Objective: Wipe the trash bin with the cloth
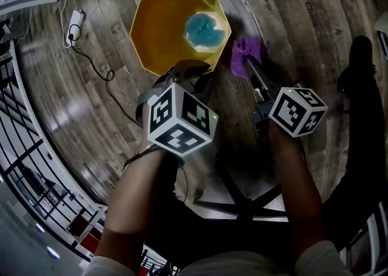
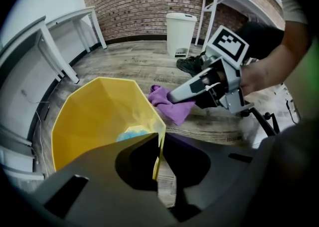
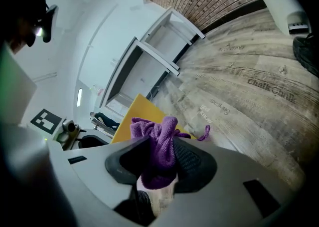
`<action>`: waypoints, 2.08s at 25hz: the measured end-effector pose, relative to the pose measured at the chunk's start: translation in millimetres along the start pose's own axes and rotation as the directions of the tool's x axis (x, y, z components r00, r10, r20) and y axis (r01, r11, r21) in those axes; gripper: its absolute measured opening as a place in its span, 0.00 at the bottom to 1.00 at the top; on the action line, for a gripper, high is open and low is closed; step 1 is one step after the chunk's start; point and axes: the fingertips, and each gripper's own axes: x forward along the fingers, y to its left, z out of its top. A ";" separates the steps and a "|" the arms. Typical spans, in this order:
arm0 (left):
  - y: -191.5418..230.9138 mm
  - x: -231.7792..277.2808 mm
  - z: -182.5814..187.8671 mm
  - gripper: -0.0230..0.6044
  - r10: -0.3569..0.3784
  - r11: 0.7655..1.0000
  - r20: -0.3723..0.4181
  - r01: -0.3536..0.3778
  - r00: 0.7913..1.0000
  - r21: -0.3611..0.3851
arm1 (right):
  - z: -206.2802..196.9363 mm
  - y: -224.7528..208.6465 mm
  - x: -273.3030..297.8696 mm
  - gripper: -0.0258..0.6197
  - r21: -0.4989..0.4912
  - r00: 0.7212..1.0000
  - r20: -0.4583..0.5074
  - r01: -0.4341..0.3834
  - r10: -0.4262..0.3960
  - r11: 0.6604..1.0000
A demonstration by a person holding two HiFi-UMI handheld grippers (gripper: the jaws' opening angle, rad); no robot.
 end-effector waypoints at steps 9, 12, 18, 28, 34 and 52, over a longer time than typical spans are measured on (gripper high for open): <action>1.9 0.9 3.8 0.08 0.000 1.000 0.002 0.000 1.000 -0.032 | -7.9 49.4 -6.6 0.26 0.054 0.988 0.074 -0.140 0.136 0.989; 0.9 1.1 4.2 0.08 -0.002 1.000 0.001 0.002 1.000 -0.026 | -11.8 47.4 -1.8 0.26 0.066 0.988 0.072 -0.141 0.136 0.988; 0.5 0.2 5.2 0.08 -0.008 1.000 0.003 0.008 1.000 -0.020 | -17.6 32.9 12.1 0.26 0.050 0.997 0.042 -0.071 0.069 0.996; 0.3 -0.4 5.8 0.08 -0.017 0.999 0.008 0.017 1.000 -0.044 | -38.2 -17.4 47.6 0.26 0.060 0.998 -0.013 0.065 -0.065 0.996; 1.4 -1.2 6.7 0.07 -0.019 0.998 0.015 0.019 1.000 -0.056 | -50.4 -54.2 74.6 0.26 0.030 0.987 -0.070 0.149 -0.147 0.988; 2.1 -2.6 6.9 0.08 -0.016 0.998 0.018 0.017 1.000 -0.062 | -77.3 -138.0 130.8 0.26 -0.261 0.861 -0.312 0.328 -0.401 0.908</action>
